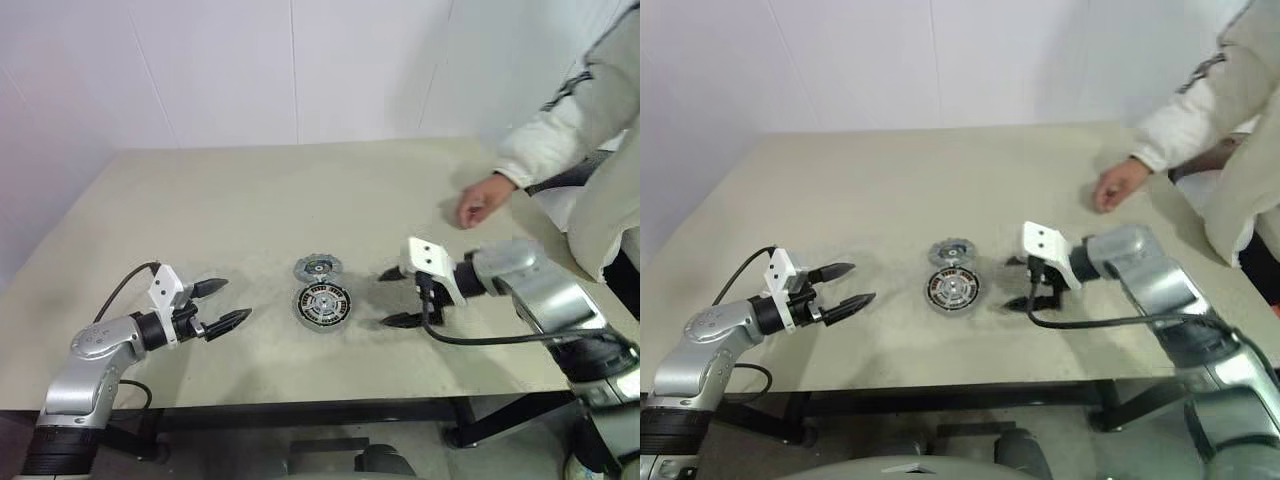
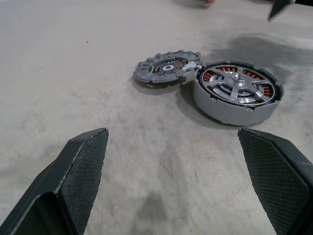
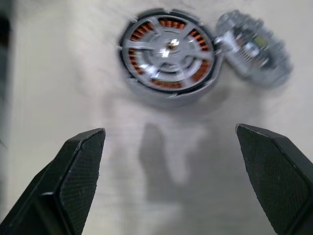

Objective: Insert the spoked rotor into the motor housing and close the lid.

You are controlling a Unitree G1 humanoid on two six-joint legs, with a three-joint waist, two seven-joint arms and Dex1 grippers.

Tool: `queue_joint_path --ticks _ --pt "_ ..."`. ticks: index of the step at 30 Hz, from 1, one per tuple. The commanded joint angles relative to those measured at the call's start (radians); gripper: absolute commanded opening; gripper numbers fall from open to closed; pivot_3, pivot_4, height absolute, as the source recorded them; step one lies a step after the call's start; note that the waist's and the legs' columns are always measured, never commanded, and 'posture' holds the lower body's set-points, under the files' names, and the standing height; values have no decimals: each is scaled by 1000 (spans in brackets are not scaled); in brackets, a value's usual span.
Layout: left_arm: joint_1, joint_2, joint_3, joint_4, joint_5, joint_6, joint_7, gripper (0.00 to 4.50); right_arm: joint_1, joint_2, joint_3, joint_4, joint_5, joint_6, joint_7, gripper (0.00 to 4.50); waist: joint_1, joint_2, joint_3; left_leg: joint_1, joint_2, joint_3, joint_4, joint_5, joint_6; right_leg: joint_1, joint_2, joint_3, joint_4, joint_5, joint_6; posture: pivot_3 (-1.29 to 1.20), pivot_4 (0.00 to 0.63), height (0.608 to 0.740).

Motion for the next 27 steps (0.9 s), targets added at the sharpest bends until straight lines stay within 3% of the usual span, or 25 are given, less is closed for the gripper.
queue_joint_path --ticks 1,6,12,24,27 --pt "0 2 5 -21 -1 -24 -12 4500 -100 25 94 34 -105 -137 64 4486 2 0 0 0 0 0 0 0 0 0 0 -1 -1 0 0 0 0 740" --pt "6 -8 0 -28 12 -44 -3 4500 -171 78 210 98 -215 -370 148 4486 1 0 0 0 0 -1 -1 0 0 0 0 -2 -6 0 0 0 0 740" --pt "26 -14 7 -51 13 -41 16 4500 -215 134 243 201 -268 -560 195 4486 -1 0 0 0 0 -1 -2 0 0 0 0 -2 -7 0 0 0 0 740" --pt "39 -24 8 -66 7 -40 32 4500 -236 208 257 370 -361 -728 208 4486 -1 0 0 1 0 -1 -2 0 -1 0 0 -2 -7 0 0 0 0 740" --pt "41 -27 6 -68 10 -43 37 4500 -235 224 259 395 -380 -734 206 3877 -2 0 0 1 0 -1 -3 0 -1 0 0 -2 -7 0 0 0 0 740"
